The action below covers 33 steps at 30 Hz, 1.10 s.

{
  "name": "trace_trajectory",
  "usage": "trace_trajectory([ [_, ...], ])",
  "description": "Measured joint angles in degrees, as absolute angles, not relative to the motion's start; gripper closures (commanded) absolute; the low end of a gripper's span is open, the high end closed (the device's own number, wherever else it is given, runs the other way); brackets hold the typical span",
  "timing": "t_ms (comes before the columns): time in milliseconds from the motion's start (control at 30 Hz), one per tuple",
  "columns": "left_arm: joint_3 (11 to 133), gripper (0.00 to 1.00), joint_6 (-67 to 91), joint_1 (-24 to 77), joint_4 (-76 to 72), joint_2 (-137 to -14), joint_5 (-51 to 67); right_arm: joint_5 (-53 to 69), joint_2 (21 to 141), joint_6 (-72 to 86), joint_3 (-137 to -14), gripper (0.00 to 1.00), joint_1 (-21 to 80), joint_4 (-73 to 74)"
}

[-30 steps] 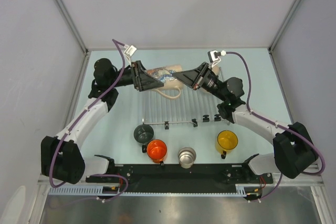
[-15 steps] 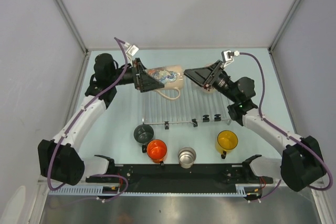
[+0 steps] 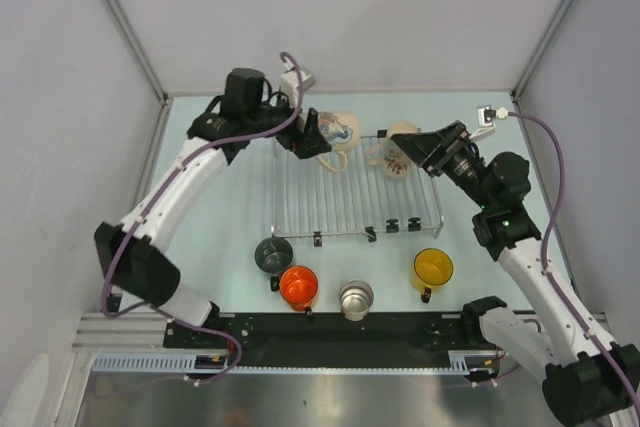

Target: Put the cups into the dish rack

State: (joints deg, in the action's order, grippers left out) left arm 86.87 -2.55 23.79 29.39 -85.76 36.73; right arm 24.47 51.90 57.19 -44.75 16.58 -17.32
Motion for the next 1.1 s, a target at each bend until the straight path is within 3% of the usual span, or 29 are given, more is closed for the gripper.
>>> trace_trajectory([
  [233, 105.3, 0.99, -14.0, 29.3, 45.7, -106.9, 21.4, 21.5, 46.0, 54.3, -44.9, 0.21, 13.8, -8.2],
  [533, 120.7, 0.99, -20.1, 33.1, 59.0, -123.7, 10.1, 21.0, 44.6, 53.0, -44.9, 0.23, 12.1, -3.5],
  [1100, 131.9, 0.99, -24.1, 35.5, 60.1, -131.4, -1.6, 21.0, 41.2, 52.9, -43.0, 0.24, 11.9, -3.1],
])
